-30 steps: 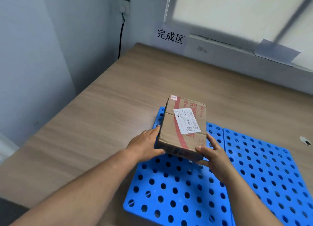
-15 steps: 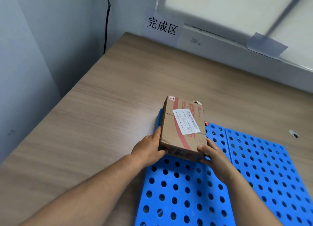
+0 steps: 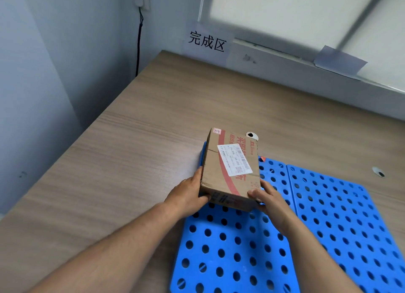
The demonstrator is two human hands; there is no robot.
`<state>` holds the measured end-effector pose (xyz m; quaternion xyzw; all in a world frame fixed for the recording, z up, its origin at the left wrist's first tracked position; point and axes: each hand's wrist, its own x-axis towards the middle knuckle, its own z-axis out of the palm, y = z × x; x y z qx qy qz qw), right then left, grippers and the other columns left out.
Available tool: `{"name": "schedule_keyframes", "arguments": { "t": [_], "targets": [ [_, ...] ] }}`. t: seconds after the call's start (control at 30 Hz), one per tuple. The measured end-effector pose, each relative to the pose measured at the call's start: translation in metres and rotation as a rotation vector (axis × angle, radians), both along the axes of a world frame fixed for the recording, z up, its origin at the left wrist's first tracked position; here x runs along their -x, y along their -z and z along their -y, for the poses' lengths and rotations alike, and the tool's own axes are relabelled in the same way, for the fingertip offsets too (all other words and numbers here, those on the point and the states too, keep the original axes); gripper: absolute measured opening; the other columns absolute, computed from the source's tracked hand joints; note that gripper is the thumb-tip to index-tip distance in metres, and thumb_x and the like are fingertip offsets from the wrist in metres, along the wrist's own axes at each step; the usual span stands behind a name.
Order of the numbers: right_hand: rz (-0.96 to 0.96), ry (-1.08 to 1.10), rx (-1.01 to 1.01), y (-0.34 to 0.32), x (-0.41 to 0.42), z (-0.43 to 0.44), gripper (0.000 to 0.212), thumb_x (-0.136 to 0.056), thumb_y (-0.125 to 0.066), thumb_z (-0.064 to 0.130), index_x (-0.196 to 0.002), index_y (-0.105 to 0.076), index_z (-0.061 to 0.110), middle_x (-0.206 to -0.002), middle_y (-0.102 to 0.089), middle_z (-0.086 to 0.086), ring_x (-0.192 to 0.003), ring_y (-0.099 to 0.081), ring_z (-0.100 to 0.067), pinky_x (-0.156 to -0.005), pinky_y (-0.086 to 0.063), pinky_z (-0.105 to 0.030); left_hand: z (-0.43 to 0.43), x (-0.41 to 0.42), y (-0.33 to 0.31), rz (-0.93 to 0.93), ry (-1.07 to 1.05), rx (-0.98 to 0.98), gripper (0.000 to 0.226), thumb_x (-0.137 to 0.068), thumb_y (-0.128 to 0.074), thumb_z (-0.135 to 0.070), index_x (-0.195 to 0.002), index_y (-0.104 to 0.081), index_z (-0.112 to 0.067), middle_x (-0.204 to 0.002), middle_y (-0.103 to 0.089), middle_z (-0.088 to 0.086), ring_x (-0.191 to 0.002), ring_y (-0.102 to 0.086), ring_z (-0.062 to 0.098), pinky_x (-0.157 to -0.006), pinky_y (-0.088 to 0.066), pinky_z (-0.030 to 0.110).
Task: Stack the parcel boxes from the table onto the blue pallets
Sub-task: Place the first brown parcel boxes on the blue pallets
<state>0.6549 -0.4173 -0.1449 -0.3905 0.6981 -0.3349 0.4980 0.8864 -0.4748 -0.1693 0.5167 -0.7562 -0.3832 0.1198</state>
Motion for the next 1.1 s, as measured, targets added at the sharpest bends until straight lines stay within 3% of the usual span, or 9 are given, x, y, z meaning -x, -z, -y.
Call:
{"name": "schedule_keyframes", "arguments": {
  "t": [0.13,0.27,0.4,0.5,0.63,0.73,0.9,1.1],
  "targets": [
    [0.002,-0.015,-0.012,-0.002,-0.004,-0.001,0.05,-0.092,-0.058,0.025,-0.138,-0.041,0.028,-0.117,-0.063,0.004,-0.107,-0.061,-0.015,-0.103,-0.045,-0.042,-0.005,-0.001,-0.008,-0.021,-0.026,-0.07,0.089,-0.087,-0.062,-0.028,-0.149,0.001,-0.039,-0.136,-0.052,0.0,-0.12,-0.052,0.018,-0.099,-0.046,0.036],
    [-0.035,0.007,-0.035,-0.01,-0.001,-0.006,0.087,-0.076,-0.068,0.05,-0.15,-0.025,0.033,-0.136,-0.053,0.004,-0.12,-0.054,-0.02,-0.106,-0.039,-0.047,-0.009,-0.002,-0.026,-0.017,-0.018,-0.138,0.099,-0.084,-0.068,-0.031,-0.15,0.007,-0.033,-0.14,-0.048,0.002,-0.123,-0.049,0.019,-0.095,-0.041,0.025],
    [-0.176,0.006,0.057,-0.025,0.001,-0.01,0.072,-0.09,-0.063,0.036,-0.151,-0.026,0.024,-0.149,-0.037,-0.004,-0.135,-0.039,-0.022,-0.102,-0.036,-0.037,-0.016,-0.004,-0.046,0.006,-0.07,0.001,0.102,-0.081,-0.068,-0.047,-0.151,0.002,-0.024,-0.156,-0.022,0.0,-0.141,-0.024,0.019,-0.109,-0.029,0.035],
    [-0.434,0.001,0.206,-0.037,0.004,-0.02,0.064,-0.09,-0.063,0.036,-0.147,-0.036,0.021,-0.144,-0.043,-0.002,-0.126,-0.044,-0.014,-0.1,-0.04,-0.035,-0.027,0.003,-0.061,-0.024,-0.181,0.215,0.085,-0.086,-0.057,-0.055,-0.151,-0.014,-0.021,-0.157,-0.019,-0.001,-0.144,-0.016,0.017,-0.113,-0.022,0.038],
    [-0.734,0.017,0.306,-0.049,0.013,-0.039,0.048,-0.092,-0.058,0.033,-0.138,-0.049,0.019,-0.133,-0.053,0.0,-0.116,-0.053,-0.014,-0.094,-0.046,-0.033,-0.043,0.028,-0.074,-0.013,-0.234,0.506,0.068,-0.089,-0.053,-0.052,-0.143,-0.034,-0.016,-0.148,-0.037,0.002,-0.137,-0.031,0.017,-0.11,-0.027,0.036],
    [-0.89,0.02,0.338,-0.056,0.031,-0.066,0.041,-0.094,-0.055,0.031,-0.133,-0.053,0.019,-0.129,-0.056,0.001,-0.114,-0.054,-0.015,-0.088,-0.048,-0.033,-0.067,0.063,-0.081,-0.017,-0.225,0.588,0.054,-0.09,-0.056,-0.043,-0.135,-0.046,-0.016,-0.136,-0.05,0.001,-0.125,-0.043,0.019,-0.103,-0.033,0.034],
    [-1.026,0.075,0.369,-0.062,0.078,-0.127,0.035,-0.096,-0.051,0.029,-0.128,-0.058,0.019,-0.126,-0.059,0.001,-0.116,-0.054,-0.015,-0.083,-0.046,-0.031,-0.117,0.133,-0.08,-0.063,-0.114,0.623,0.039,-0.09,-0.059,-0.035,-0.122,-0.057,-0.013,-0.119,-0.06,0.003,-0.114,-0.051,0.022,-0.1,-0.036,0.035],
    [-1.103,0.182,0.333,-0.065,0.149,-0.214,0.034,-0.094,-0.055,0.027,-0.126,-0.061,0.017,-0.123,-0.061,-0.003,-0.116,-0.055,-0.021,-0.087,-0.046,-0.035,-0.183,0.225,-0.079,-0.03,-0.006,0.701,0.04,-0.087,-0.062,-0.04,-0.118,-0.06,-0.014,-0.117,-0.06,0.003,-0.112,-0.052,0.024,-0.094,-0.034,0.038]
  ]
}}
